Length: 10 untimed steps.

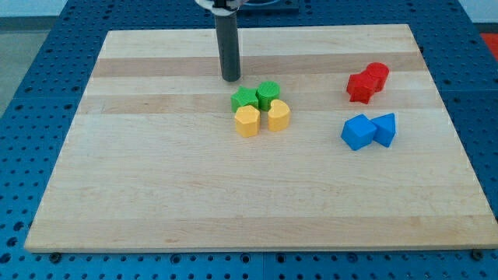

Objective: Move your arm to the red circle

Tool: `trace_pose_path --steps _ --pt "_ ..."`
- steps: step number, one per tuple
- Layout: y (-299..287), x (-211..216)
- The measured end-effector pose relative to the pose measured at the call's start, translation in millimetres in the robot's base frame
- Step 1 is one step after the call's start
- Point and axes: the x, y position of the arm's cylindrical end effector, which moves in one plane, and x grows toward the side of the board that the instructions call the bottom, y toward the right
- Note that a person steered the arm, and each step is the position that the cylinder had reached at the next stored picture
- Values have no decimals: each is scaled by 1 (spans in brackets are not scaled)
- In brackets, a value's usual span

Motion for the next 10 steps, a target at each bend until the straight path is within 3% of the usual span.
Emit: trace_pose_path --steps 5,6,10 --pt "257 -20" --pt "280 -15" --pt "270 51"
